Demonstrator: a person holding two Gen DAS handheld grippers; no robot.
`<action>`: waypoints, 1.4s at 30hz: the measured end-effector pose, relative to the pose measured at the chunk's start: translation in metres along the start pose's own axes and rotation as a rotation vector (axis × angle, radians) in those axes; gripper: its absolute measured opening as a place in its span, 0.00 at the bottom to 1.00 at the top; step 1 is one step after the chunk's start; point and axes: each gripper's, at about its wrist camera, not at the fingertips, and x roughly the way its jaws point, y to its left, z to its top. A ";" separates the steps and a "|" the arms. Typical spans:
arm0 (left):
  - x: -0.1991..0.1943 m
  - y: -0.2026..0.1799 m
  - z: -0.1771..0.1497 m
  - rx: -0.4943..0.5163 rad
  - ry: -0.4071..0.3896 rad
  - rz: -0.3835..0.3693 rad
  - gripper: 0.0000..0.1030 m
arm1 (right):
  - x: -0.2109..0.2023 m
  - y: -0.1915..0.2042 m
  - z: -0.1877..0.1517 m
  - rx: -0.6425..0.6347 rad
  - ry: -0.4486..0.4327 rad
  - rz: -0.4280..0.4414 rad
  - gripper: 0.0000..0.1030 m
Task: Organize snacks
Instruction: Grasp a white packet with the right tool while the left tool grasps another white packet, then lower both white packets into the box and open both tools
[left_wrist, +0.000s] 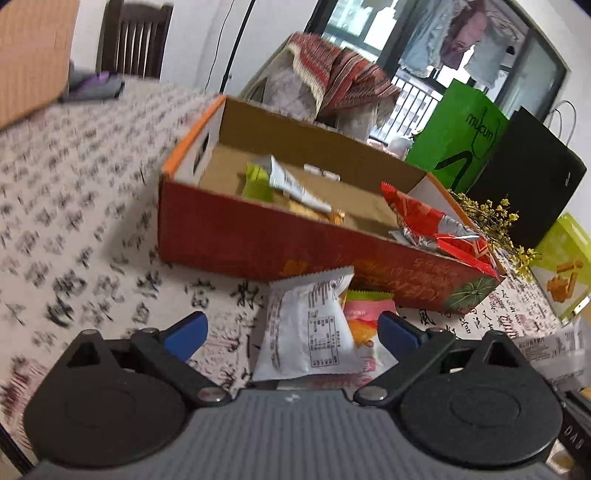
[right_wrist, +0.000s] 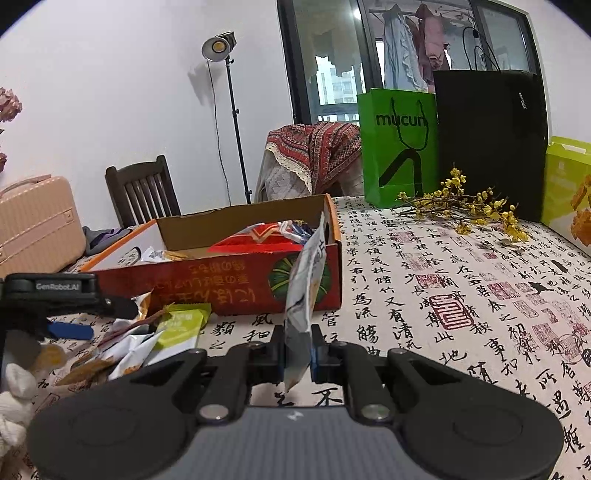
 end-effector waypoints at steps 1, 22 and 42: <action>0.002 0.002 0.000 -0.013 0.010 -0.006 0.92 | 0.001 -0.001 0.000 0.003 0.001 0.000 0.12; -0.041 -0.011 -0.003 0.098 -0.153 -0.069 0.45 | -0.001 0.001 0.004 0.006 -0.013 0.016 0.12; -0.047 -0.042 0.072 0.143 -0.317 -0.029 0.45 | 0.043 0.044 0.107 -0.034 -0.122 0.110 0.12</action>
